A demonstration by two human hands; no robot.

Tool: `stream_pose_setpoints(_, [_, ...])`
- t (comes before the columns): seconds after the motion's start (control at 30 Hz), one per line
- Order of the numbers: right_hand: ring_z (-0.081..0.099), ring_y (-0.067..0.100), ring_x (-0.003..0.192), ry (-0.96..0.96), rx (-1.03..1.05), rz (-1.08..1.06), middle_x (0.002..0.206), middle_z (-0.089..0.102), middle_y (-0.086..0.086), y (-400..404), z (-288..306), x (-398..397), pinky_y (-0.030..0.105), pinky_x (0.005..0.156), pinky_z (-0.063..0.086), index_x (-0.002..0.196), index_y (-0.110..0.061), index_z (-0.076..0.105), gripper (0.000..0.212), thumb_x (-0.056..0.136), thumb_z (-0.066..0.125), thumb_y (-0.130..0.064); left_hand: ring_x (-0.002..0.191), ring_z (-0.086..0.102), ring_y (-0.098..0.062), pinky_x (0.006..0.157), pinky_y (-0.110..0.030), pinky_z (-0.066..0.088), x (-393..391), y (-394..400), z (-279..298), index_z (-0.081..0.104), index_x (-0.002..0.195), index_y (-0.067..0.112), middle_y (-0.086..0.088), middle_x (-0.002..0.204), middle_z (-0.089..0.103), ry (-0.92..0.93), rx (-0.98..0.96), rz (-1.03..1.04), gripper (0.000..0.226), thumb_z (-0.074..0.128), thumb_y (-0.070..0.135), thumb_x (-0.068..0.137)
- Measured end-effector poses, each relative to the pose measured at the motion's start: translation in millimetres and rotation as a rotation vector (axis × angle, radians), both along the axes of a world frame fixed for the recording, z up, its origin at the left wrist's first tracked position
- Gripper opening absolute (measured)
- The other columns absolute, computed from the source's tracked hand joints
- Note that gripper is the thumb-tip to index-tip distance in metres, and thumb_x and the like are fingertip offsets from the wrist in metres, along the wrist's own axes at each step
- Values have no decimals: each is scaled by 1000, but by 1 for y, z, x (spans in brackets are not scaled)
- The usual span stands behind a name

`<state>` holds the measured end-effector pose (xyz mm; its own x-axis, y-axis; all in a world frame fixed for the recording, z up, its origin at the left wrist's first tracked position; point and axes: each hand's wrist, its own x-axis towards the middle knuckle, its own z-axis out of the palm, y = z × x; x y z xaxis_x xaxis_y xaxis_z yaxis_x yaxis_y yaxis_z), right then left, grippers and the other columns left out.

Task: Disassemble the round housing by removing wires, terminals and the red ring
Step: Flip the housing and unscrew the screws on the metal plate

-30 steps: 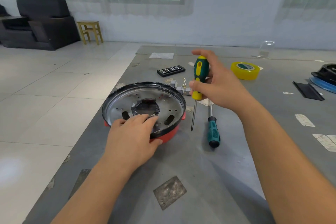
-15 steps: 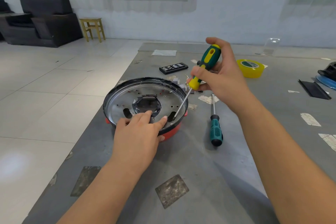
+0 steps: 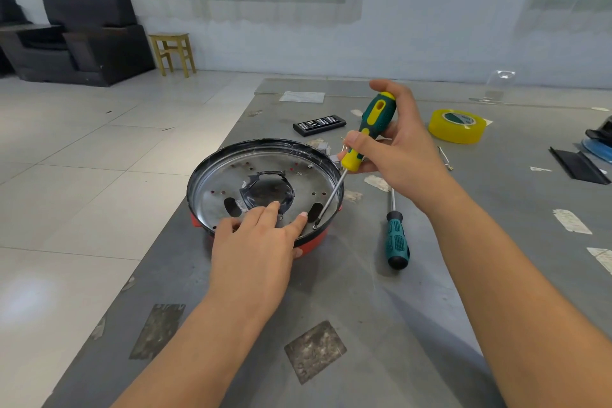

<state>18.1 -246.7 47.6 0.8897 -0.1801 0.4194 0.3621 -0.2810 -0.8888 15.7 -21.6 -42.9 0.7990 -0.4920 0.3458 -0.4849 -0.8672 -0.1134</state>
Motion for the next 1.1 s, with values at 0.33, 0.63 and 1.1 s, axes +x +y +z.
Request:
stream_pose_setpoints(0.33, [78, 23, 81, -13, -55, 5, 111, 56, 13, 0, -1, 0, 37, 65, 65, 134, -47, 41, 64, 92, 74, -12, 152, 32, -18, 106, -42, 34, -1, 0, 0, 26, 158, 51, 2, 167, 34, -5, -4, -10, 56, 43, 57, 105])
stream_pose_setpoints(0.63, [68, 30, 81, -105, -438, -167, 88, 57, -11, 22, 15, -8, 46, 69, 63, 120, -44, 41, 57, 79, 80, -48, 151, 32, -16, 106, -40, 33, -1, -1, 1, 28, 157, 54, 5, 166, 35, 3, -13, 0, 55, 44, 58, 104])
stream_pose_setpoints(1.1, [49, 22, 62, -158, -1142, -494, 67, 48, -3, 38, 57, 21, 29, 52, 29, 92, -29, 49, 44, 93, 40, -72, 147, 40, -9, 103, -36, 36, -2, 4, 2, 41, 149, 58, 11, 160, 46, 39, -83, 47, 58, 27, 77, 96])
